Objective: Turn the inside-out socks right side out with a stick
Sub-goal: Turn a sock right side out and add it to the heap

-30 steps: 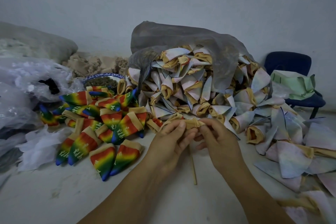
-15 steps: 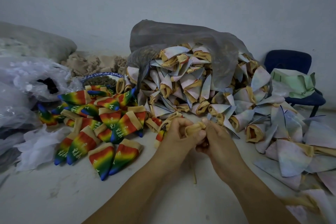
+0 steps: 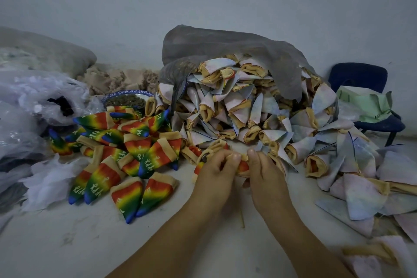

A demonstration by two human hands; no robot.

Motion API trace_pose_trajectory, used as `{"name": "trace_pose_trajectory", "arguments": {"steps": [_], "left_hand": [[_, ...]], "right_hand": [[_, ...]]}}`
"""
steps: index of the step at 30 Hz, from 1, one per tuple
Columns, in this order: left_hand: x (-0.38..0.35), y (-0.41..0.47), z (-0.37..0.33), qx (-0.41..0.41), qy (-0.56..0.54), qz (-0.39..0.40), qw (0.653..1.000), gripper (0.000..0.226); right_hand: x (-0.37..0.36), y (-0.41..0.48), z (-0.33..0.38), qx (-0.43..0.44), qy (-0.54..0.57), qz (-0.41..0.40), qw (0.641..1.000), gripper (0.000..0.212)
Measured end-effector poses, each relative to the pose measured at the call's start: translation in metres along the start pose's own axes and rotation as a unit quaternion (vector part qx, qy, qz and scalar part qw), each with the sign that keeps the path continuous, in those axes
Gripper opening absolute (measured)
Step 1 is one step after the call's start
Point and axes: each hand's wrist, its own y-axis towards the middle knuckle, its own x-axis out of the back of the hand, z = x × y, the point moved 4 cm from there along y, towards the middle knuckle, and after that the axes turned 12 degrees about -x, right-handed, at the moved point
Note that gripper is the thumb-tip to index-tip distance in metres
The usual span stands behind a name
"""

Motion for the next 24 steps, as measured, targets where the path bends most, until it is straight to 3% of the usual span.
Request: {"name": "trace_pose_trajectory", "arguments": {"steps": [2, 4, 6, 10, 14, 20, 24], "left_hand": [[-0.007, -0.004, 0.006, 0.112, -0.19, 0.019, 0.975, 0.025], [-0.009, -0.004, 0.006, 0.151, -0.277, 0.038, 0.948, 0.025], [-0.009, -0.002, 0.006, 0.157, -0.302, 0.034, 0.94, 0.018], [-0.01, -0.001, 0.002, 0.166, -0.309, 0.029, 0.936, 0.034], [-0.013, -0.003, 0.002, 0.169, -0.356, 0.028, 0.918, 0.027], [-0.002, -0.004, 0.005, 0.109, -0.231, -0.007, 0.967, 0.036], [0.006, -0.001, -0.002, 0.04, -0.147, -0.03, 0.988, 0.024]], "right_hand": [[0.001, 0.0, 0.002, 0.02, -0.01, -0.018, 1.0, 0.031], [0.003, 0.002, 0.005, 0.046, -0.03, -0.031, 0.998, 0.032], [0.005, 0.004, 0.005, 0.069, -0.044, -0.046, 0.996, 0.031], [0.008, 0.008, 0.002, 0.089, -0.065, -0.061, 0.992, 0.025], [0.007, 0.004, 0.007, 0.099, -0.05, -0.058, 0.992, 0.025], [0.009, 0.004, 0.001, 0.041, 0.024, 0.006, 0.999, 0.033], [0.006, 0.002, 0.001, 0.072, -0.011, 0.002, 0.997, 0.018]]}}
